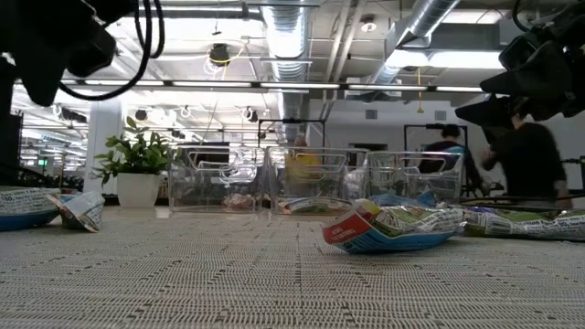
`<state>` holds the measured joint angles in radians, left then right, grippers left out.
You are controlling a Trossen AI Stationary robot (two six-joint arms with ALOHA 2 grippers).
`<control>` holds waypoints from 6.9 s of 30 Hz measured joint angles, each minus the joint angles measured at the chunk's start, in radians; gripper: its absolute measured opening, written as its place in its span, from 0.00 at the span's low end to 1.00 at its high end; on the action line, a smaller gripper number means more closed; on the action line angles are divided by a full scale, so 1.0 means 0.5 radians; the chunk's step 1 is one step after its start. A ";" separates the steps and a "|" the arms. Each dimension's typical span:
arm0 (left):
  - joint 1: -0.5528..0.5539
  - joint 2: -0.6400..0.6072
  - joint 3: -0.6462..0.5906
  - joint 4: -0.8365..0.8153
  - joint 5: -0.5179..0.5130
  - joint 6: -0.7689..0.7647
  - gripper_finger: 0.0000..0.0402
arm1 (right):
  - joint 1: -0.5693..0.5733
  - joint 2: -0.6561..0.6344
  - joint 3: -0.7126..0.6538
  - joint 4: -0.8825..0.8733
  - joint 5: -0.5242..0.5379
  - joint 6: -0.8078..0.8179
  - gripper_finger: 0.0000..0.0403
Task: Pick and place Granola Bars by type
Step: Put the red granola bar into the left transparent bin, then put the yellow granola bar into the middle transparent bin
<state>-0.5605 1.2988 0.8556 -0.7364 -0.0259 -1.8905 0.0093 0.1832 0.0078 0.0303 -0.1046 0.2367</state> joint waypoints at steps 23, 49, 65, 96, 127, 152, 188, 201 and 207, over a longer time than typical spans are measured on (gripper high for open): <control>-0.048 0.328 0.063 -0.195 0.174 0.153 0.48 | -0.001 0.000 0.000 -0.002 0.000 0.000 0.63; -0.046 0.352 -0.230 0.204 0.091 0.144 0.48 | 0.000 -0.001 -0.001 -0.002 0.000 0.000 0.63; -0.045 0.349 -0.348 0.355 0.087 0.159 0.28 | -0.001 0.000 0.000 -0.002 0.000 0.000 0.63; 0.154 0.250 -0.346 2.121 -0.179 0.831 0.12 | -0.001 0.000 0.000 -0.002 0.000 0.000 0.63; 1.212 0.250 -0.332 2.759 -0.138 1.425 0.12 | -0.001 0.000 0.000 -0.002 0.000 0.000 0.63; 2.213 0.201 -0.221 2.431 -0.166 2.193 0.12 | 0.000 0.000 0.000 -0.002 0.000 0.000 0.63; 2.209 0.151 0.184 0.746 0.158 3.785 0.36 | 0.000 0.000 0.000 -0.002 0.000 0.000 0.63; 2.147 0.048 0.183 0.722 0.238 4.000 0.39 | 0.000 0.000 -0.001 -0.002 0.000 0.000 0.63; 1.966 -0.113 0.184 0.621 0.205 4.532 0.39 | 0.000 -0.001 -0.001 -0.001 0.000 0.000 0.63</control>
<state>0.4223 1.2425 0.9474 -0.4261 0.0769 0.3753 0.0093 0.1829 0.0076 0.0298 -0.1043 0.2367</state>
